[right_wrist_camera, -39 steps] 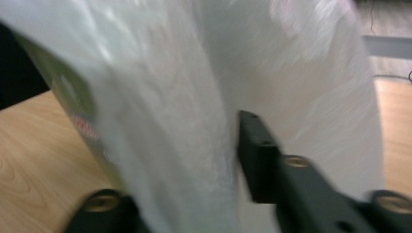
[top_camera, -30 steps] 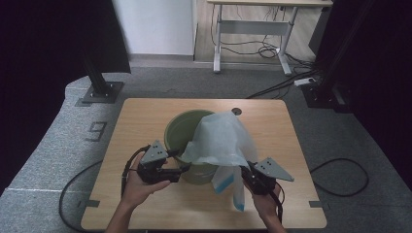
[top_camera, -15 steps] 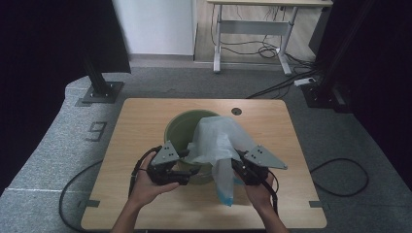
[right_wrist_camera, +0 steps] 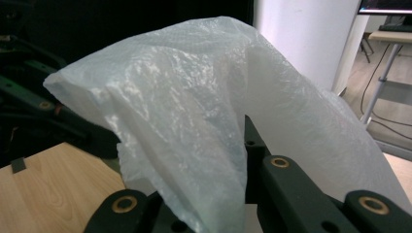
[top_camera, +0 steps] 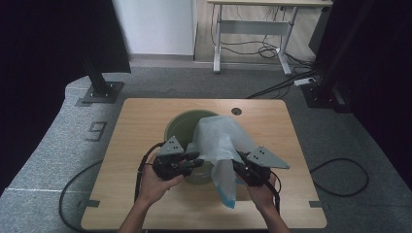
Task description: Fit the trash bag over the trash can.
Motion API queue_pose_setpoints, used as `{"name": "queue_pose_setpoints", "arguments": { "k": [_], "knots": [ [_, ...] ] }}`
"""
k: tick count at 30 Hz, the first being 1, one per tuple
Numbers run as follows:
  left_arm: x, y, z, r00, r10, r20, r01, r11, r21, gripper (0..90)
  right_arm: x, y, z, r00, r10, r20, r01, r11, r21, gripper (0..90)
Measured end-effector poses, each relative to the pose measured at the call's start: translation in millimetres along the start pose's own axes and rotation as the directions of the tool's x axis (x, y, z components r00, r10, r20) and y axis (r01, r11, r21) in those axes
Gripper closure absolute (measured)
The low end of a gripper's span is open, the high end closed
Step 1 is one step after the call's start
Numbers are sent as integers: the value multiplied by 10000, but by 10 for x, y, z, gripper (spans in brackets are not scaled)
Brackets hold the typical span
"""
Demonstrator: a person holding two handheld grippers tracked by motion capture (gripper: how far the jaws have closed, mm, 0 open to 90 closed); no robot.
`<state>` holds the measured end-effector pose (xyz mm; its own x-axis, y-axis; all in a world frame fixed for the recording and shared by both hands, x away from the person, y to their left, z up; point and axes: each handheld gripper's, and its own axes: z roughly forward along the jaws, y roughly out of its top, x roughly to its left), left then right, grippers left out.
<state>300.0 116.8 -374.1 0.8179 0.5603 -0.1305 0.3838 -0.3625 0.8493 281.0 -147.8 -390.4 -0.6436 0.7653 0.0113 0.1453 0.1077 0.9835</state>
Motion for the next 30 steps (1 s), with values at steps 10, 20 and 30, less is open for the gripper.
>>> {"name": "queue_pose_setpoints", "arguments": {
  "k": [10, 20, 30],
  "knots": [
    [6, 7, -1, 9960, -127, 882, 133, 9999, -68, 820, -38, -96, -38, 9996, 135, -244, -131, 9998, 145, 794],
    [149, 20, -122, 9905, -877, 1055, 920, 9951, -372, 890, 62, -224, -172, 9957, -309, -871, 305, 9995, -61, 609],
    [362, -5, -278, 9835, -1607, 833, 1664, 9838, -669, 896, 96, -420, -477, 9889, -251, -1465, 96, 9944, -1056, 484]
  ]
}}
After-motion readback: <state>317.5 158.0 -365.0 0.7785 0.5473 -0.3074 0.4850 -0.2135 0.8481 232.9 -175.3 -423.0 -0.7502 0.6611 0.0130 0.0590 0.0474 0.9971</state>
